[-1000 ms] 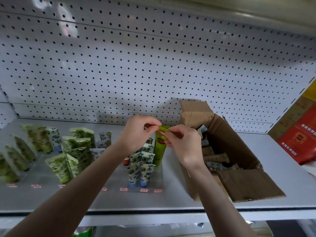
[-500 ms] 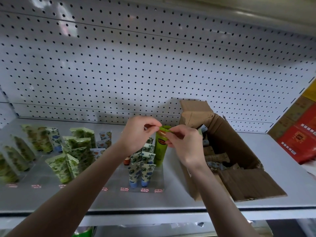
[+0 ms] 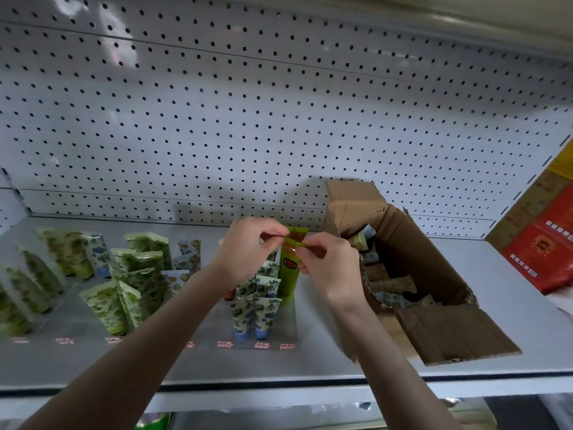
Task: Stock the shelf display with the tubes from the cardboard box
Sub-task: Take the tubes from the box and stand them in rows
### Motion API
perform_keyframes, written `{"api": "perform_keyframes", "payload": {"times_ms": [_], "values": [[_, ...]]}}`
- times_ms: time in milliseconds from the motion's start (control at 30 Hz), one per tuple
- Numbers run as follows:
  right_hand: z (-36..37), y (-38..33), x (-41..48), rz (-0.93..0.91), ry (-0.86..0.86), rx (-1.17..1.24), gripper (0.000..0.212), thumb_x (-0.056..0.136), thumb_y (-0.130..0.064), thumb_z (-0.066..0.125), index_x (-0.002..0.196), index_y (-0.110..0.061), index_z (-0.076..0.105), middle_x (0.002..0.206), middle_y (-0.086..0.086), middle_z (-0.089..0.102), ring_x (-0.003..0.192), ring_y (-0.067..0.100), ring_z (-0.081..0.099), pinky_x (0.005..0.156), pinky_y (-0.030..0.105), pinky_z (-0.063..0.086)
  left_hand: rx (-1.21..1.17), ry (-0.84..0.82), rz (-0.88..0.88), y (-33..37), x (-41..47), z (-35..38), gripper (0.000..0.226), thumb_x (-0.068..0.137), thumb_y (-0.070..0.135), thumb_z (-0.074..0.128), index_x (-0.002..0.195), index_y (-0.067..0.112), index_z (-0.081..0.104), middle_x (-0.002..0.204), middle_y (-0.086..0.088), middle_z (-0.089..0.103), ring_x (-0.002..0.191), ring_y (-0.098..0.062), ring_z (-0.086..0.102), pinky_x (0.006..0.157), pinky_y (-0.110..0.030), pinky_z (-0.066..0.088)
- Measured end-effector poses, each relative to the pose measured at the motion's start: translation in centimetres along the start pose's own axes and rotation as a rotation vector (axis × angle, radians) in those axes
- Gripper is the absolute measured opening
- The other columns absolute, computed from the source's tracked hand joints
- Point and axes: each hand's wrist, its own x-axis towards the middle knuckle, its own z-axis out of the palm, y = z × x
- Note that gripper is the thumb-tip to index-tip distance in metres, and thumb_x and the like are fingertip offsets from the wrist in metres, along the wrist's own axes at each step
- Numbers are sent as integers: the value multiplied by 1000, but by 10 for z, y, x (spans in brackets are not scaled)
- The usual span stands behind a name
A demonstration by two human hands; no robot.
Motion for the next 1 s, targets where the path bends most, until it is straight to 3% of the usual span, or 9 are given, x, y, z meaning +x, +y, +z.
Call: {"api": "perform_keyframes", "payload": {"times_ms": [267,500,667,733,833,1000], "values": [[-8,-4,0,-9,20,21,13,83,-15,66,94,-9,70,79,6,70,74,18,66,77,36,55,-24,20,11,4,1,-7,18,84,7,65,100,13,72,89,5,70,77,6,60,74,-2,43],[-45,-26,-4,-88,33,-8,9,84,-19,66,92,-16,70,70,-10,64,68,7,62,72,23,51,-101,49,38,22,6,-13,19,85,8,64,102,15,70,89,14,65,82,16,57,76,0,40],[-108,-38,-5,-69,-30,-6,7,82,-24,68,81,-31,67,74,-11,68,72,9,66,79,32,55,-183,23,46,40,10,-2,17,86,14,64,101,19,69,94,10,68,89,4,61,76,-5,44],[-125,-32,1,-4,-52,7,5,83,-22,68,86,-27,67,79,-4,70,75,15,69,78,34,57,-206,16,56,48,10,5,16,86,15,64,101,19,69,94,9,68,87,1,61,74,-5,43],[-134,-13,18,122,-135,-1,10,84,-16,68,94,-14,67,89,9,70,76,17,68,71,27,58,-221,-8,82,59,7,17,16,87,15,64,101,16,70,94,5,69,80,4,59,68,-2,38],[-127,18,38,215,-393,-162,15,84,-14,69,95,-4,66,81,7,66,72,14,65,67,23,56,-218,-8,114,65,4,28,16,86,16,64,100,16,70,92,7,69,88,3,58,71,-3,38]]}}
